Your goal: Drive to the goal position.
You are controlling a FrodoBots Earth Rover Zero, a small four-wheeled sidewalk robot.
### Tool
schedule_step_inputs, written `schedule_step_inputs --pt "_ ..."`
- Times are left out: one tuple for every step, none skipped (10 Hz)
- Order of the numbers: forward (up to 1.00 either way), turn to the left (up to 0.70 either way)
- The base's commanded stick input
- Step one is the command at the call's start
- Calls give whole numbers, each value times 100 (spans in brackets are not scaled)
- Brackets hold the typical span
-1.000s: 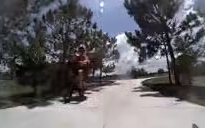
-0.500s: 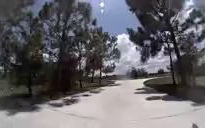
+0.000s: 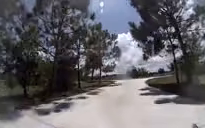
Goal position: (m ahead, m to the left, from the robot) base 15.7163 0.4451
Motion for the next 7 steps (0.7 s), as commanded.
schedule_step_inputs --pt "85 -34" --pt "85 -34" --pt "85 -15" --pt "85 0" --pt "85 0" --pt "85 0" --pt "85 0"
